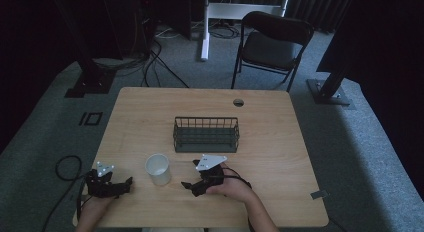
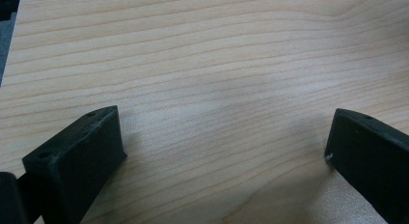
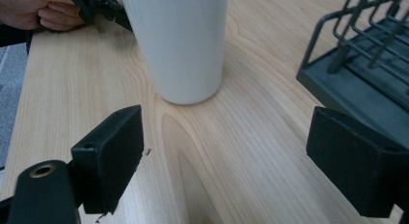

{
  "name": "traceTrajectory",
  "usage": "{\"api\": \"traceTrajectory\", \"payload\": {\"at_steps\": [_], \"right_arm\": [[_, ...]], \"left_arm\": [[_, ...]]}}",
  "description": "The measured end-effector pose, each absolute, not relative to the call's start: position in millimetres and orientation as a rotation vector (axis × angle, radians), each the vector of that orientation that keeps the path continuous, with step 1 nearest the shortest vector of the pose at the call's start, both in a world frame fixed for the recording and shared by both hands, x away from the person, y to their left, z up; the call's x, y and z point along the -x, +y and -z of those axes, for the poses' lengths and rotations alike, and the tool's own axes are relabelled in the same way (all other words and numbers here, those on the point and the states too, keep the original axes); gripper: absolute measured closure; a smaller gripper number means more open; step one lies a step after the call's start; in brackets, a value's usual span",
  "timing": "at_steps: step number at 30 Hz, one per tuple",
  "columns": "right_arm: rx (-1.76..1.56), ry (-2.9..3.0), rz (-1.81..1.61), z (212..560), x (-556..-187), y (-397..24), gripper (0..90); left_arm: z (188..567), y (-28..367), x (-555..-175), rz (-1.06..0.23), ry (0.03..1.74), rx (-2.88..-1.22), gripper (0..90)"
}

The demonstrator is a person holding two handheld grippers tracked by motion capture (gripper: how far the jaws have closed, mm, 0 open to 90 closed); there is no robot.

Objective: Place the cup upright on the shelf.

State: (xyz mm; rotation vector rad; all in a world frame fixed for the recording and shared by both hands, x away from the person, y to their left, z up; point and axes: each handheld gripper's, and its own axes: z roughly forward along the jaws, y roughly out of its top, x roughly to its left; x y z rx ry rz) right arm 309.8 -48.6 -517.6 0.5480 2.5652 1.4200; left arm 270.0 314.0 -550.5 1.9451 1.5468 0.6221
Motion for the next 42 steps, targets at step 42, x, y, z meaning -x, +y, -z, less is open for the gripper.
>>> {"api": "traceTrajectory", "payload": {"at_steps": [42], "right_arm": [[-0.438,2.573,-1.494,512,-313,21,12.7]], "left_arm": [[551,314,-270,-0.622,1.547,-1.944,0.1]]}}
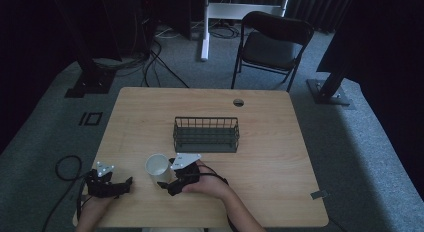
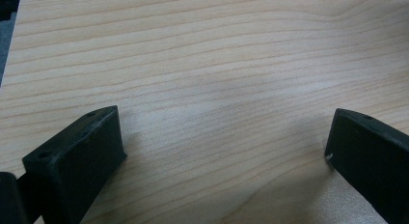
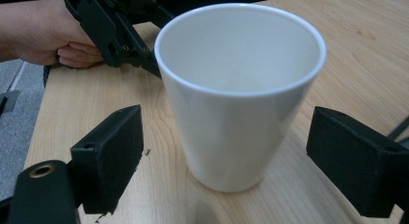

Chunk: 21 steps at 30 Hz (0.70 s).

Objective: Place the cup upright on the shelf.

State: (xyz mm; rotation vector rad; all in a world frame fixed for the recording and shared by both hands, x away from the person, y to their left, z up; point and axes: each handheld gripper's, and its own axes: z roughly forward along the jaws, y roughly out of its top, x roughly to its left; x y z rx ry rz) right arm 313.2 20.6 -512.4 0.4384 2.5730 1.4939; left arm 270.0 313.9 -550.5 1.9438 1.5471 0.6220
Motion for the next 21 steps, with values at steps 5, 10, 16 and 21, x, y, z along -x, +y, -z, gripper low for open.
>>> {"api": "traceTrajectory", "payload": {"at_steps": [5,10,16,21], "right_arm": [[-0.438,2.558,-1.517,510,-314,26,12.5],[-0.427,2.546,-1.517,508,-315,31,12.5],[-0.441,2.537,-1.534,511,-317,36,12.4],[-0.452,2.530,-1.540,512,-317,42,12.4]], "left_arm": [[551,314,-270,-0.622,1.547,-1.942,0.1],[551,314,-270,-0.622,1.548,-1.942,0.1],[551,314,-270,-0.622,1.548,-1.942,0.1],[551,314,-270,-0.622,1.548,-1.939,0.1]]}}
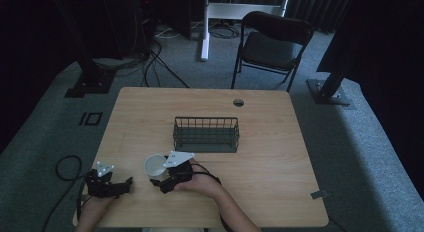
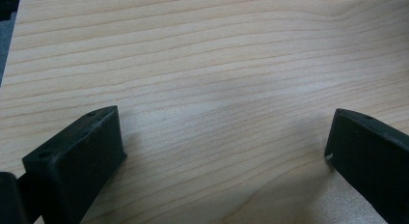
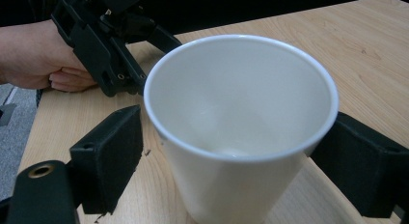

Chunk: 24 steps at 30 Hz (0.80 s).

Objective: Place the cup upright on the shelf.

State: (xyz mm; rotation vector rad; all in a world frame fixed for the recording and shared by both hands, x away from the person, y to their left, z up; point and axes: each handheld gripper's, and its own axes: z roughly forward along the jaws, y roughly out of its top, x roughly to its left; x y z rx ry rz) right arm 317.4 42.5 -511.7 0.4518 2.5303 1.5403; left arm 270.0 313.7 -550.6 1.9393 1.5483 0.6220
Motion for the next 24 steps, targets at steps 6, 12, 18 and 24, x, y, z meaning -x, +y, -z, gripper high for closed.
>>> {"api": "traceTrajectory", "payload": {"at_steps": [6,12,18,24], "right_arm": [[-0.448,2.521,-1.549,511,-319,48,13.0],[-0.453,2.510,-1.525,509,-319,49,19.7],[-0.474,2.515,-1.505,505,-321,48,19.9],[-0.515,2.480,-1.534,500,-324,44,19.9]], "left_arm": [[550,314,-270,-0.622,1.547,-1.943,0.1],[550,314,-270,-0.622,1.547,-1.943,0.1],[550,314,-270,-0.622,1.547,-1.944,0.1],[550,314,-270,-0.622,1.547,-1.943,0.1]]}}
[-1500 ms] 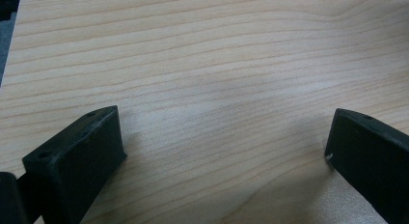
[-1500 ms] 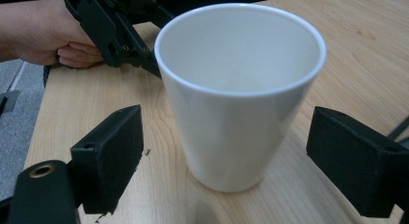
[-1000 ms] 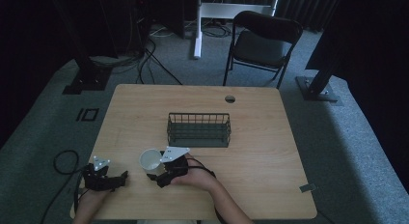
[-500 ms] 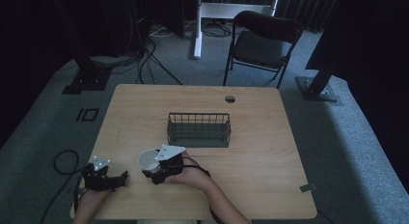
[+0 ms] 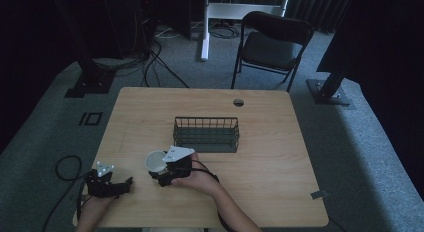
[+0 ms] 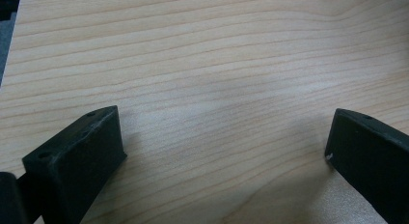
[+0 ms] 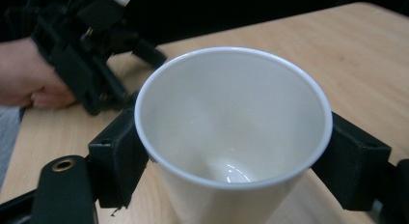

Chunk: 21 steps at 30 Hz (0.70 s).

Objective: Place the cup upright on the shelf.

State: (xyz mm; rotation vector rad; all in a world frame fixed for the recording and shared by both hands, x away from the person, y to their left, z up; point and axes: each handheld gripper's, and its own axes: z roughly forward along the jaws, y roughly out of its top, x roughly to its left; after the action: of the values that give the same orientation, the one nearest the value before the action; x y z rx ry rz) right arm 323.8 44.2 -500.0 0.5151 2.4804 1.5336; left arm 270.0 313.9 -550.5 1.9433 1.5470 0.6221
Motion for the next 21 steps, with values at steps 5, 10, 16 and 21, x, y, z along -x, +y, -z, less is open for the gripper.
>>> {"api": "traceTrajectory", "payload": {"at_steps": [5,10,16,21], "right_arm": [[-0.491,2.464,-1.550,486,-325,41,19.9],[-0.483,2.436,-1.568,474,-326,39,20.0],[-0.490,2.385,-1.599,457,-329,37,20.0],[-0.522,2.323,-1.591,435,-336,33,20.0]], "left_arm": [[550,314,-270,-0.621,1.547,-1.944,0.1],[551,314,-270,-0.622,1.547,-1.942,0.1],[550,314,-270,-0.621,1.547,-1.945,0.1],[550,314,-270,-0.621,1.548,-1.944,0.1]]}}
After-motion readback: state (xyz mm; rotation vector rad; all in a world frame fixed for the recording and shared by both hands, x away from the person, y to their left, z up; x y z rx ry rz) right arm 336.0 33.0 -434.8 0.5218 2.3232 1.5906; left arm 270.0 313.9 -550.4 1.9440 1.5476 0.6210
